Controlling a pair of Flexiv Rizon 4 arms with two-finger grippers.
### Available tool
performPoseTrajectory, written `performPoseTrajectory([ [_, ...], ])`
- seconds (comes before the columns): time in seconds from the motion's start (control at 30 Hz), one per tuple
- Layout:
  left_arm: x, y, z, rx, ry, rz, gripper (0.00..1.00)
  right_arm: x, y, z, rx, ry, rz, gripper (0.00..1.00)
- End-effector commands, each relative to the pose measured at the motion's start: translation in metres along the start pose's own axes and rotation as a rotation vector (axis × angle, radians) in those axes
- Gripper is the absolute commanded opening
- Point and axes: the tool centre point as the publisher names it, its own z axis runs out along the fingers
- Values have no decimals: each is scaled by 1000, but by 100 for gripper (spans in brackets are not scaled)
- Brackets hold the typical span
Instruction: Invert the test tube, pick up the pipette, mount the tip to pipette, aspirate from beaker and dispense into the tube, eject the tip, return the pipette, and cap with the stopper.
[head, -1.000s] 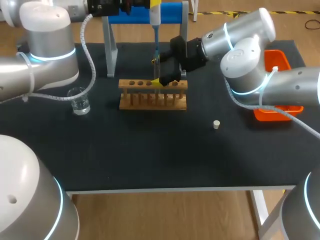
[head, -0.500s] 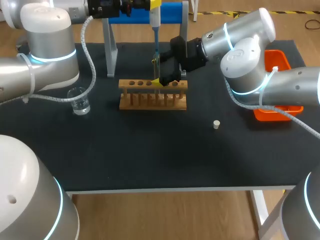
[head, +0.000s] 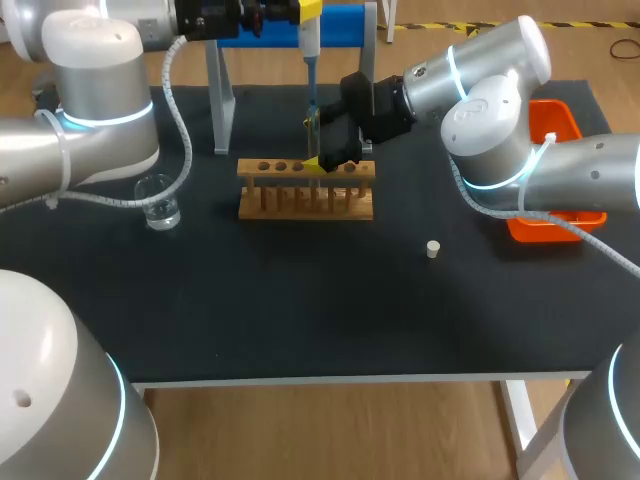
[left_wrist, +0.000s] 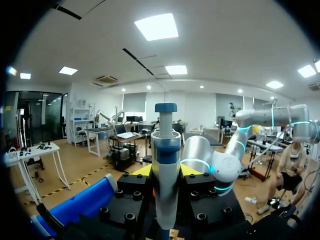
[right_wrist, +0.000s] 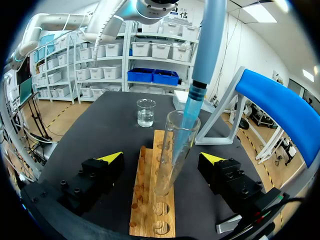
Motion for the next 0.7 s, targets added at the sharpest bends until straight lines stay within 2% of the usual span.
performPoseTrajectory([
  [0.03, 1, 1, 2, 5, -6, 3, 0, 0, 0, -1, 3, 1, 0, 100],
  [0.7, 4, 7, 2, 0, -16, 27, 0, 0, 0, -1, 3, 1, 0, 100],
])
